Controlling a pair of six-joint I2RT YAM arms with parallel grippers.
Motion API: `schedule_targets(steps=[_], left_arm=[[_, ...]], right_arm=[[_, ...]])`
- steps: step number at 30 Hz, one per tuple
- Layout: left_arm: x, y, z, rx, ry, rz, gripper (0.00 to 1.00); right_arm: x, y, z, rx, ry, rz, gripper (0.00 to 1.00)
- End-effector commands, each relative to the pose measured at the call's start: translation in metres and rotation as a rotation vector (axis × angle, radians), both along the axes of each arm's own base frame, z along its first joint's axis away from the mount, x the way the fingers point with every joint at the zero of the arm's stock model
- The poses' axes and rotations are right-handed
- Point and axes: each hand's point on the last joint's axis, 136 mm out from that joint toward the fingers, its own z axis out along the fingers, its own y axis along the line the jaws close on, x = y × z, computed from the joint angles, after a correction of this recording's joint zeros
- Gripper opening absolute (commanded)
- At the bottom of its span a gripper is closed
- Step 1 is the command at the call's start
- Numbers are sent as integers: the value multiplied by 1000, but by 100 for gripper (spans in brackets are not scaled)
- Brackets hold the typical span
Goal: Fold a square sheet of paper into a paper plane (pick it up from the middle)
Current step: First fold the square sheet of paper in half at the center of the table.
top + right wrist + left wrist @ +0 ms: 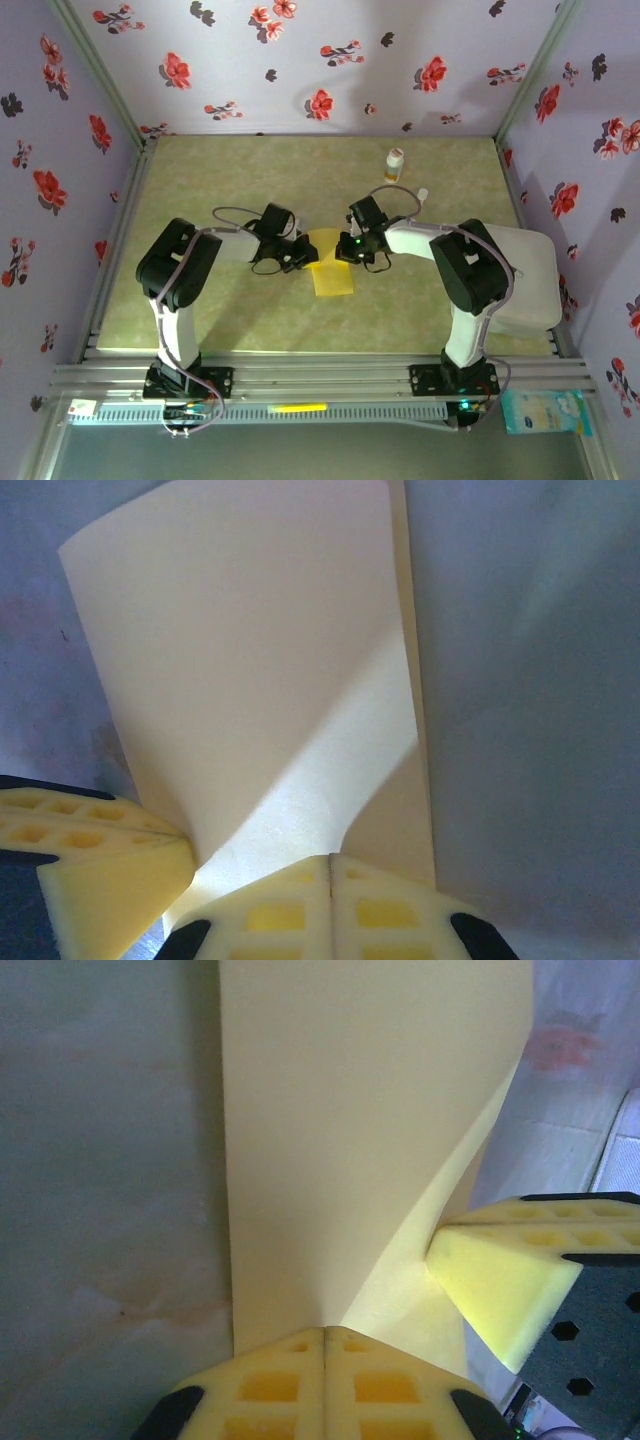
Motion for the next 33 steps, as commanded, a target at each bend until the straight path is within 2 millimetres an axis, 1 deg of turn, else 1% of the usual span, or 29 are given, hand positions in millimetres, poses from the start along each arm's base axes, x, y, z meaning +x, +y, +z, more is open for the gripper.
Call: schedule_targets(steps=[1,5,7,9,13,15,18,20,24,27,29,33], left_arm=[[-12,17,-16,80,23,-8,6],[-7,11,7,48,-13,-8,8],[-7,7,18,25,-23,-11,8],[-10,2,25,10,-29,-24,8],[-22,-7,23,5,-19,-60,8],[-27,-8,17,12,-7,-67,8],[-32,-4,4,28,13,-64,8],[-36,2,-8,63,24,-59,8],[-43,12,-18,96,33,-57,7],[-43,16,-18,114,12,-59,8],[-44,16,-16,107,7,-70,8],[-42,6,8,53,-25,-84,9]], right_arm=[[-33,-33,-46,-161,150,-33,0],[-33,-33,-45,-160,149,-34,0],[-33,-33,-45,-162,150,-34,0],[-33,-33,-45,-163,148,-34,0],[-33,-33,-45,-162,147,-39,0],[-33,-33,-45,-161,148,-39,0],[-34,-34,-46,-161,150,-40,0],[-35,-34,-47,-161,153,-39,0],[-35,-34,-47,-160,150,-40,0],[-36,-34,-47,-158,153,-41,0],[-36,-34,-47,-156,153,-41,0],[-35,-34,-45,-157,147,-42,0]])
